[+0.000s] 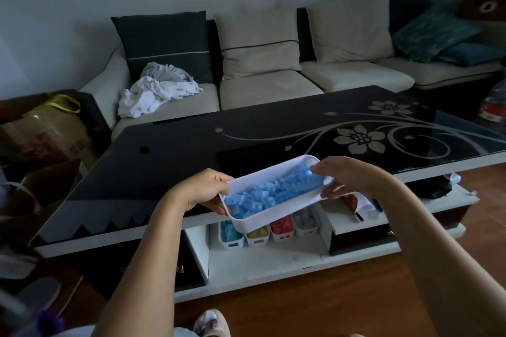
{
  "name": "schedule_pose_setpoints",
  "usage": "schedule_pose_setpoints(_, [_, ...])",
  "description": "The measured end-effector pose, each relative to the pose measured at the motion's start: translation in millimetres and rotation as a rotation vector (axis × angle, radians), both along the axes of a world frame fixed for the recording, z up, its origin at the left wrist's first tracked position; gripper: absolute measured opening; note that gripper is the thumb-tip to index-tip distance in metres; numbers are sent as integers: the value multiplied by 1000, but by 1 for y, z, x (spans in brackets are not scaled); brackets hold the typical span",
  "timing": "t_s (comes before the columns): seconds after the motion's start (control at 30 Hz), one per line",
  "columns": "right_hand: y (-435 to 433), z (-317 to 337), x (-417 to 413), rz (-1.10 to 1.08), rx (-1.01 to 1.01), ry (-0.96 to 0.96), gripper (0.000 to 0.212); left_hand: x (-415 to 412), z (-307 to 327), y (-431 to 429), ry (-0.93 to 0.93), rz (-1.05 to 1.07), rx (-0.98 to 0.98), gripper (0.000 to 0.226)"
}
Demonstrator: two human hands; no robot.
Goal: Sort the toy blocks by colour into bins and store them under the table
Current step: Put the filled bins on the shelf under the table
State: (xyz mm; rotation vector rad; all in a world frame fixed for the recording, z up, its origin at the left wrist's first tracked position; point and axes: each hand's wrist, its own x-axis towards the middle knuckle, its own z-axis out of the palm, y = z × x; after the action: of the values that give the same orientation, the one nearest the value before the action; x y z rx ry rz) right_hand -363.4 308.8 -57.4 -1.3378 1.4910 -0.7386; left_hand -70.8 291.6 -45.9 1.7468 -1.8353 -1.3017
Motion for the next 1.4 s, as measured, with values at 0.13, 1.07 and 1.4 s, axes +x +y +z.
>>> schedule_pose_setpoints(0.13, [14, 12, -14, 93, 84, 224, 17, -1, 11, 6, -48, -118, 11, 39])
schedule_pose_setpoints(1.07, [-1, -179, -23, -138, 635, 397, 27, -32, -220, -5, 249, 293, 293, 17])
schedule_pose_setpoints(1.4, [-44, -266, 12, -283, 483, 396, 26, -47, -306, -14, 341, 757, 422, 20])
